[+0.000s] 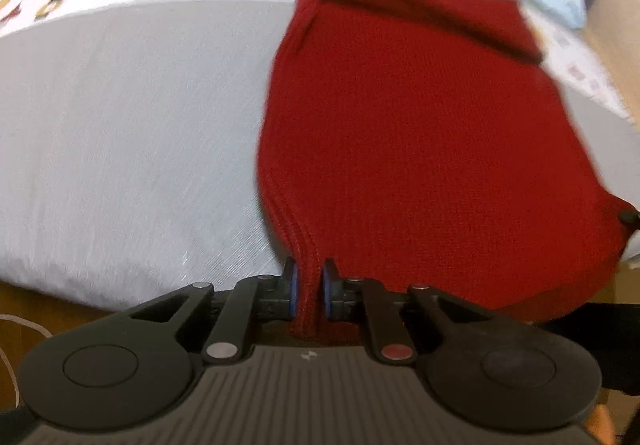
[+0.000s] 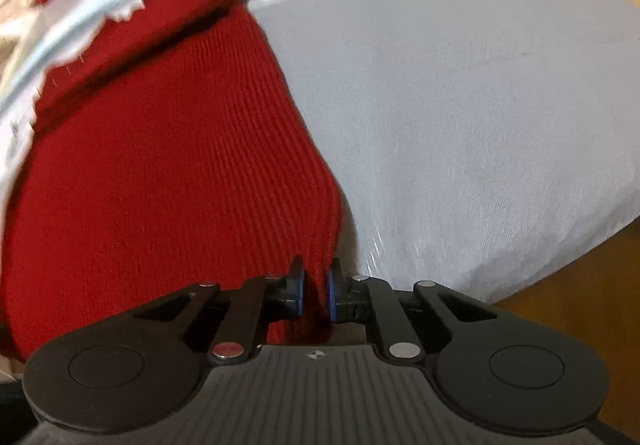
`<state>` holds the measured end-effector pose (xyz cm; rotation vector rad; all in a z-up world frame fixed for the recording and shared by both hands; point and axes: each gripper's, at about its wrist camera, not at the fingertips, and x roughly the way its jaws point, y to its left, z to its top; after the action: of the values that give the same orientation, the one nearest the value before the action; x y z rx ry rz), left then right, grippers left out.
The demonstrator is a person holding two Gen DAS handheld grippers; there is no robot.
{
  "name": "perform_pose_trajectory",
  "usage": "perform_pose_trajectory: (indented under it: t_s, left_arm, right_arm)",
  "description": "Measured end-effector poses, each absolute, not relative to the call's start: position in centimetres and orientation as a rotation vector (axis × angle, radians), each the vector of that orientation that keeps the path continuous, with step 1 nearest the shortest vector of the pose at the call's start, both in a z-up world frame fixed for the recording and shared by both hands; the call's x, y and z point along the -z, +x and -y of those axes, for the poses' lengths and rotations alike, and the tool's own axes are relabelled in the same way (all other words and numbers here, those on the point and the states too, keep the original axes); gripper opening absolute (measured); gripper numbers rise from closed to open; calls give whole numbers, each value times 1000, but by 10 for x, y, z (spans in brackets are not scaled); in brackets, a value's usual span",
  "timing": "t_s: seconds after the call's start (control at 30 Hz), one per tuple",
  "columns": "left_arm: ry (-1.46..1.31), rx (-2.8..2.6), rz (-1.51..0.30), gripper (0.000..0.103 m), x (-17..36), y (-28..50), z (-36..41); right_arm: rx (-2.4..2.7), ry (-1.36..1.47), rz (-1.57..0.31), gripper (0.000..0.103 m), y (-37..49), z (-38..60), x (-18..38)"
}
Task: Fold small clothes
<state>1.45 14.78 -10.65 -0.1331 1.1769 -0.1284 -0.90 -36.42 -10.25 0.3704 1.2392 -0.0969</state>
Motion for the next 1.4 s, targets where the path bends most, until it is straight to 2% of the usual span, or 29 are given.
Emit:
perform_pose_trajectory:
  t_s: [0.2,0.43,0.63,0.77,0.97,1.17,1.27,1.4]
  left_arm:
    - [-124,204,-1048,11,38,10,-148]
    - [-186,286,-908,10,-26,-25,-162]
    - [-195,345,-832,10,-87,-54,-181]
    - [-279,353,-808,10,-100,-43,-200]
    - [-324,273,-877,10,-53,61,-212]
    - [-393,174,-995,10,22,177,-216]
    - [-376,131,-1062,10,62,204,-211]
    - [-328,108,-1105,10,86,220,-204]
  right_arm:
    - [-38,510,-1011,10,-8,378,31]
    - [-132,523,-862,9,-34,384,-29]
    - [-147,584,-827,8,-62,411,-61]
    - [-161,606,-802,8,-77,421,-88]
    - [-85,653,-863,8,-17,432,-64]
    - [36,627,-970,8,99,423,11]
    - [94,616,-1025,8,133,417,55]
    - [151,654,-1077,8,143,415,101]
